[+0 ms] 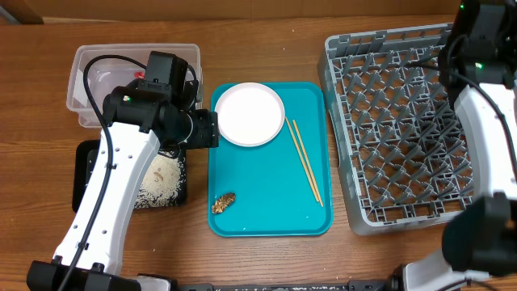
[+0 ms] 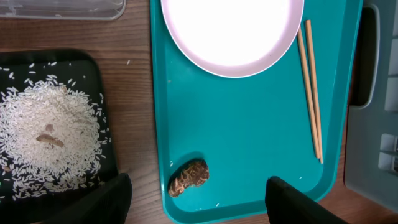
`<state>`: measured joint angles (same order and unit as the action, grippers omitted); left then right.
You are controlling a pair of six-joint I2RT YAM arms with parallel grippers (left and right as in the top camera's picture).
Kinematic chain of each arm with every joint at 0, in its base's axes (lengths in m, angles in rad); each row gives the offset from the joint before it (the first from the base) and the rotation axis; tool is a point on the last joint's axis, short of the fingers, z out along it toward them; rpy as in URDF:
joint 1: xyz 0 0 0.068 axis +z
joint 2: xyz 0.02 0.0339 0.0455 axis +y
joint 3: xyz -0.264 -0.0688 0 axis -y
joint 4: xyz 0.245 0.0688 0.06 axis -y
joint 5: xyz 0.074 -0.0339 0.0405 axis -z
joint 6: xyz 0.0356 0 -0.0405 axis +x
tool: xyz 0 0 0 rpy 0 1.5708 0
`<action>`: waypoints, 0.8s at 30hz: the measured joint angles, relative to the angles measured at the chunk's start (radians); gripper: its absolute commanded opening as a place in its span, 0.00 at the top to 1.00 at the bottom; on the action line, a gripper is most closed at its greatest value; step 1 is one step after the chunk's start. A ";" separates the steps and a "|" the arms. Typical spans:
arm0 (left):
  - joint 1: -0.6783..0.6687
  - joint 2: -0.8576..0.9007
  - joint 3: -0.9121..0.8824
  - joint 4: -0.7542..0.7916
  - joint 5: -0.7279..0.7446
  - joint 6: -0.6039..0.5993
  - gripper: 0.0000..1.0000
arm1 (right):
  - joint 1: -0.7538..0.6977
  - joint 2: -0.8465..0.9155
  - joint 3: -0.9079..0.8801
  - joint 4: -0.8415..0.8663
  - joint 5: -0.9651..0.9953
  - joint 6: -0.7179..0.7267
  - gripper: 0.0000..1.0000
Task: Sort waste into correct bins and load items into the dishwasher
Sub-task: 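Carry the pink bowl with the right gripper into the dish rack's back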
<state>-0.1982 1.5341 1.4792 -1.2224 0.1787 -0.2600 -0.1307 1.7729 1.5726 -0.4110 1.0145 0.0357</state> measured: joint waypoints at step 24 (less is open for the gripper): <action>0.000 0.000 0.000 0.018 0.000 -0.026 0.24 | 0.020 0.312 -0.002 -0.059 0.142 0.022 0.96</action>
<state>-0.1982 1.5341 1.4792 -1.2041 0.1783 -0.2859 -0.1108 2.0846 1.5707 -0.4698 1.1564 0.0574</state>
